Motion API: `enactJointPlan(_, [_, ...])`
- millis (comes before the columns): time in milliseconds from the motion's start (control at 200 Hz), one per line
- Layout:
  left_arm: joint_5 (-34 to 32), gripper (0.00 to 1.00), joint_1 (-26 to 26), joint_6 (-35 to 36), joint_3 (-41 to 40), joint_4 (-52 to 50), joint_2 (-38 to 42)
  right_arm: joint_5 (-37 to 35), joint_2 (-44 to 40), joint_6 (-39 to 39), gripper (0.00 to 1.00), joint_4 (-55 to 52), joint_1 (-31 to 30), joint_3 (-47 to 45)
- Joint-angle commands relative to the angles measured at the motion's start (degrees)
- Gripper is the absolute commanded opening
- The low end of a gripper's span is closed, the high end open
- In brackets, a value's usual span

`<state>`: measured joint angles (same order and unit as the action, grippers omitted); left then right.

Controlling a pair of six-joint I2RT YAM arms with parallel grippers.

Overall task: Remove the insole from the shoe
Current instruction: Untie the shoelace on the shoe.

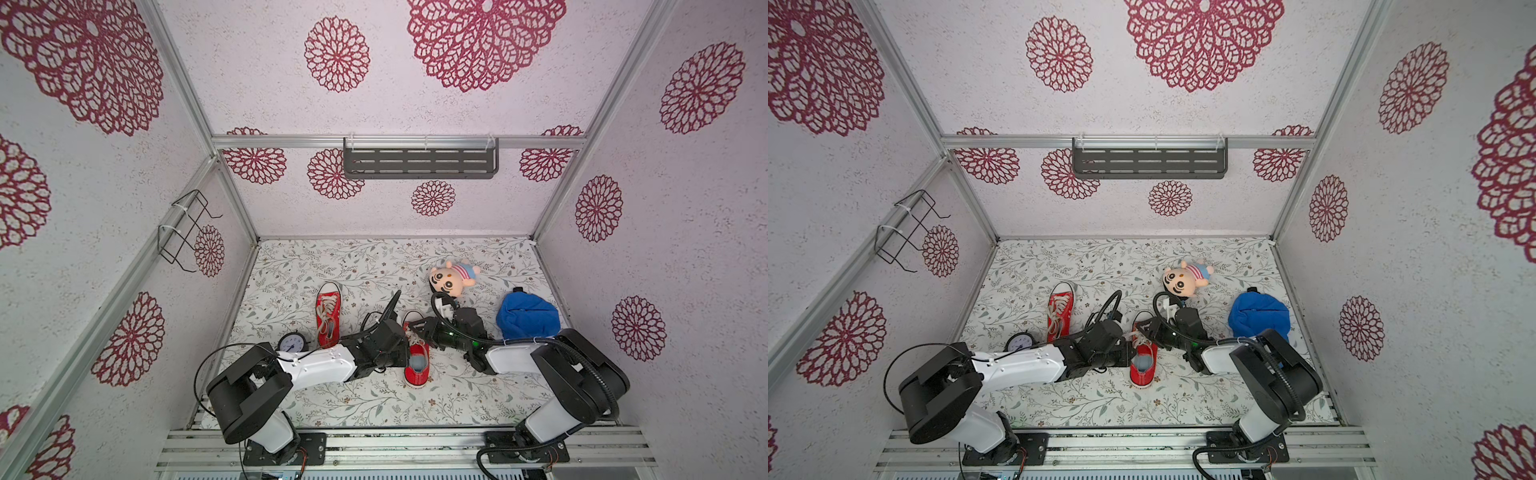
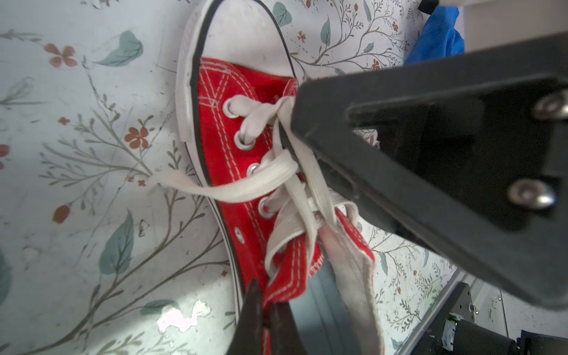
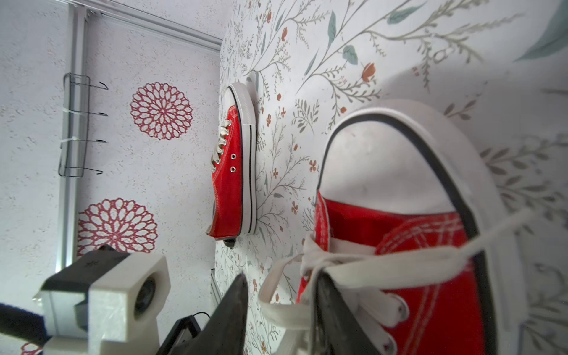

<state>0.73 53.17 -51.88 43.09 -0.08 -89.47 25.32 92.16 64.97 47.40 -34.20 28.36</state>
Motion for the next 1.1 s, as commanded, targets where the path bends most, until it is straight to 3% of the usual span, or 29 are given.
enactJointPlan(0, [0.0,0.00,0.8,0.5,-0.3,4.2,1.7,-0.7,0.7,2.7,0.39,11.9,-0.3,0.0])
enactJointPlan(260, [-0.3,0.00,0.9,0.0,-1.1,4.0,2.2,-5.0,3.7,2.8,0.39,22.9,1.1,5.1])
enactJointPlan(440, [-1.1,0.00,0.9,-1.1,-2.6,4.3,3.3,-6.6,2.6,-0.2,0.39,21.8,3.1,9.3])
enactJointPlan(545, [-1.2,0.00,0.9,-1.6,-3.6,5.0,4.1,-3.9,-0.7,-5.8,0.39,9.3,4.1,11.4])
enactJointPlan(711, [-0.6,0.00,1.0,-0.9,-5.9,9.5,5.2,-5.7,-10.9,-24.0,0.39,-24.6,4.0,12.5])
enactJointPlan(746, [-0.4,0.07,1.0,-0.7,-6.1,9.8,5.0,-6.2,-12.8,-27.8,0.39,-32.0,4.0,12.9])
enactJointPlan(796, [-0.1,0.25,0.9,-0.9,-6.2,9.4,4.8,-7.5,-15.3,-32.1,0.39,-40.8,3.9,13.1])
enactJointPlan(891, [0.6,0.43,0.9,-2.8,-9.5,14.1,6.6,-7.5,-19.1,-37.2,0.40,-48.8,3.9,12.1])
enactJointPlan(966, [0.4,0.52,0.9,-3.7,-12.5,17.4,9.8,-6.6,-20.6,-40.0,0.40,-51.7,3.4,12.3])
enactJointPlan(1091, [-2.4,0.62,0.4,-3.4,-15.1,14.1,17.3,-9.2,-18.2,-44.6,0.40,-58.7,0.8,17.1])
